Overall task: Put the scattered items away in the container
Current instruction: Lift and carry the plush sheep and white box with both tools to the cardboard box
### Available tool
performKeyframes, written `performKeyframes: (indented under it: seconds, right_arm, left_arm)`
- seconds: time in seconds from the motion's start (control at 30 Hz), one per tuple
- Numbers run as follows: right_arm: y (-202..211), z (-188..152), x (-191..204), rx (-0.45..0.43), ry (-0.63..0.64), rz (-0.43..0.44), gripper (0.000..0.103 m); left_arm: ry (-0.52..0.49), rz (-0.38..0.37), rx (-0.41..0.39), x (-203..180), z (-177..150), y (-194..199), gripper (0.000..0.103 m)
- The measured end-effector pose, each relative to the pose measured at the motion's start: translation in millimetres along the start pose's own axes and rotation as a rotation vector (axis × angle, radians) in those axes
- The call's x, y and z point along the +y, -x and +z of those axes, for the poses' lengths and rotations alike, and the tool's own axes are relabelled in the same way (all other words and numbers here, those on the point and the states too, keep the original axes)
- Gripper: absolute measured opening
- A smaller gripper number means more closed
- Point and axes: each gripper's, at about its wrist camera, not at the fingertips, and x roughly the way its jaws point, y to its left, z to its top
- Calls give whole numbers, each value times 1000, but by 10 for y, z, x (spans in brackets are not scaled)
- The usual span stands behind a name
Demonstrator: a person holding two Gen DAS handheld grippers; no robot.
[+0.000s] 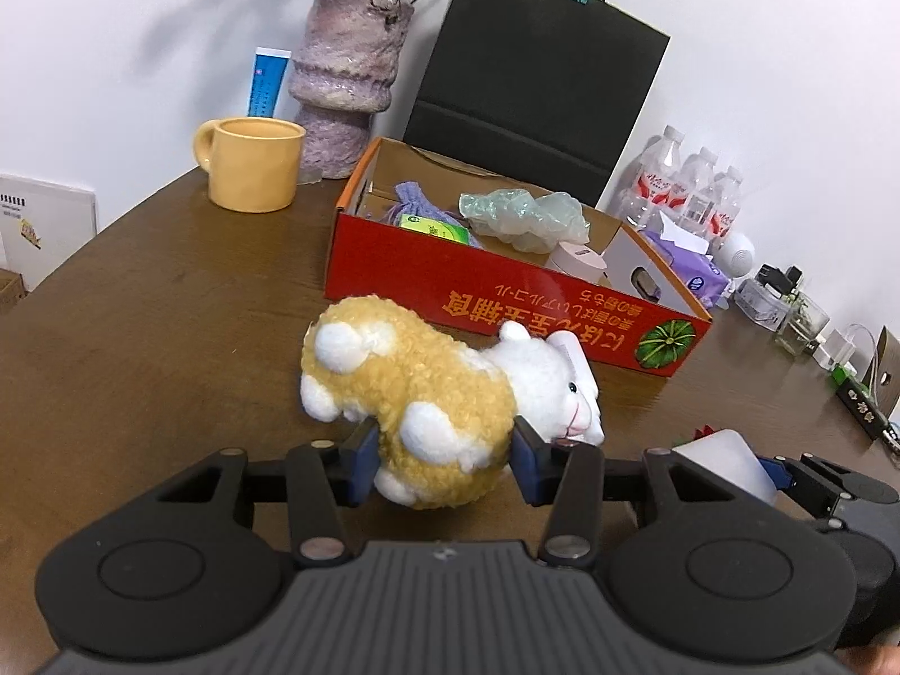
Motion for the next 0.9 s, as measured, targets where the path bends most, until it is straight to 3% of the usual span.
performKeyframes:
  seconds: [0.23, 0.53, 0.9]
  right_arm:
    - [360, 1, 12, -18, -62, -8, 81]
    - [721, 106, 98, -68, -42, -24, 81]
    - [952, 299, 93, -82, -52, -22, 81]
  left_arm:
    - [-3, -9, -48, -7, -75, 372, 48]
    - [-36, -36, -93, -80, -55, 781, 48]
    - [-84, -89, -69, -152, 159, 1021, 48]
